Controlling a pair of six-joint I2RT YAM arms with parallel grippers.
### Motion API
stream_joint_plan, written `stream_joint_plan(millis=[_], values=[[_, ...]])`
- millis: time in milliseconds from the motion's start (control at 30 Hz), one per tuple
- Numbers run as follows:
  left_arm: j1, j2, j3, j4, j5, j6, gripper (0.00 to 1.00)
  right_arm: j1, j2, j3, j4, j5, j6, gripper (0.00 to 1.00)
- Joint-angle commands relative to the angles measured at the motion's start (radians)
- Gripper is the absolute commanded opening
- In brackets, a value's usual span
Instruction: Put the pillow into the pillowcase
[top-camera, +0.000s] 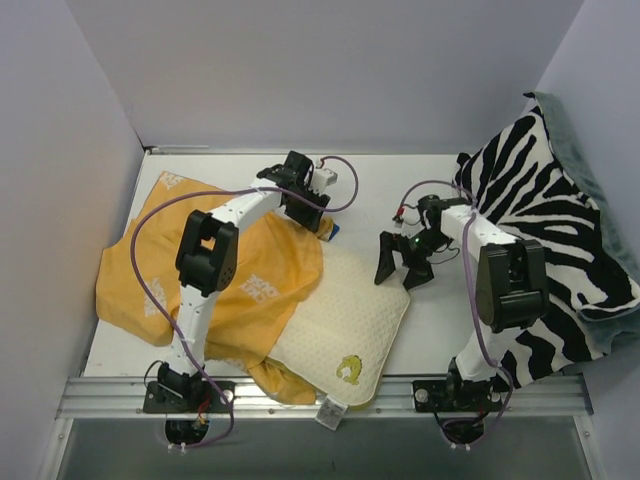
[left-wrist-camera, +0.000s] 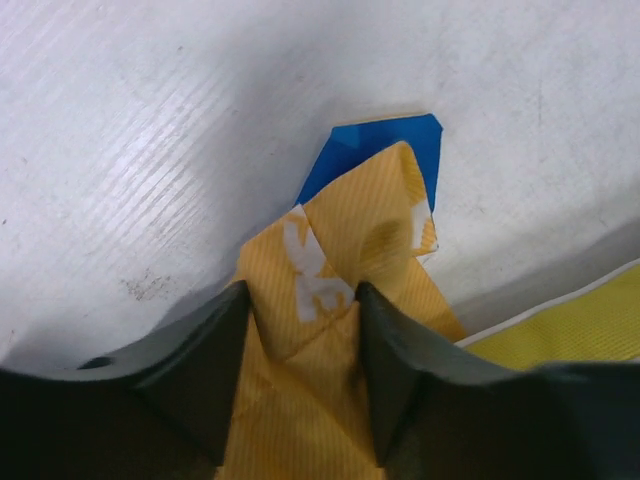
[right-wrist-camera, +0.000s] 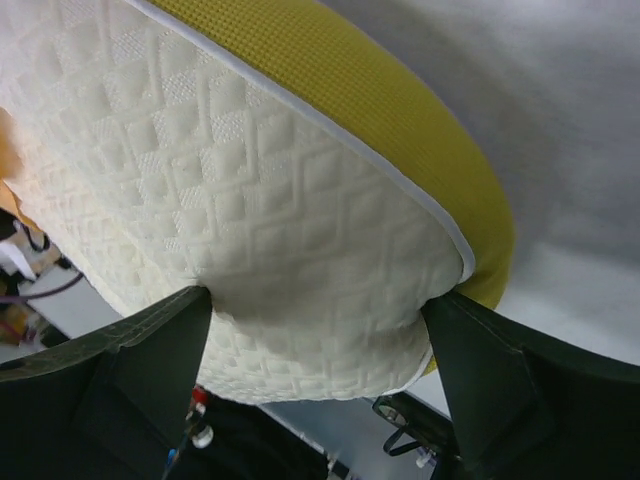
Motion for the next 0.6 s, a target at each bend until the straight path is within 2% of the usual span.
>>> stream_joint_plan(millis=[0,33,67,100,133,167,200,267,400,567], values=[[-0.012,-0.014,0.01,0.024,0.06,-0.018,0.52,0.063,0.071,-0.024,-0.081,-0.126,-0.025,0.88],[-0.017,-0.009,0.01,0.026,0.071,-0.019,0.43,0.071,0.106,-0.021,-0.068,-0.136,-0.022,0.77],[-0.017,-0.009,0.01,0.026,0.091,-0.025,0.26,0.071,0.123,0.004,-0.057,-0.15,-0.019,0.52],[-0.017,-0.012,0.009,0.024,0.117,-0.03,0.12,0.07,0.137,0.019,-0.04,-0.16,-0.008,0.4],[-0.02,-0.021,0.007,0.033,0.19,-0.06,0.02,0.065,0.155,0.039,0.001,-0.183,0.022,0.29],[-0.024,-0.034,0.007,0.039,0.227,-0.083,0.0,0.06,0.157,0.054,0.027,-0.203,0.045,0.07],[-0.03,-0.064,0.007,0.053,0.261,-0.109,0.0,0.062,0.155,0.091,0.055,-0.219,0.07,0.0],[-0.059,-0.098,-0.002,0.121,0.363,-0.21,0.0,0.074,0.144,0.13,0.12,-0.262,0.126,0.0],[-0.13,-0.153,0.004,0.245,0.45,-0.35,0.0,0.139,0.086,0.202,0.207,-0.282,0.197,0.0],[-0.184,-0.137,-0.008,0.43,0.459,-0.502,0.0,0.175,-0.009,0.164,0.299,-0.303,0.262,0.0]])
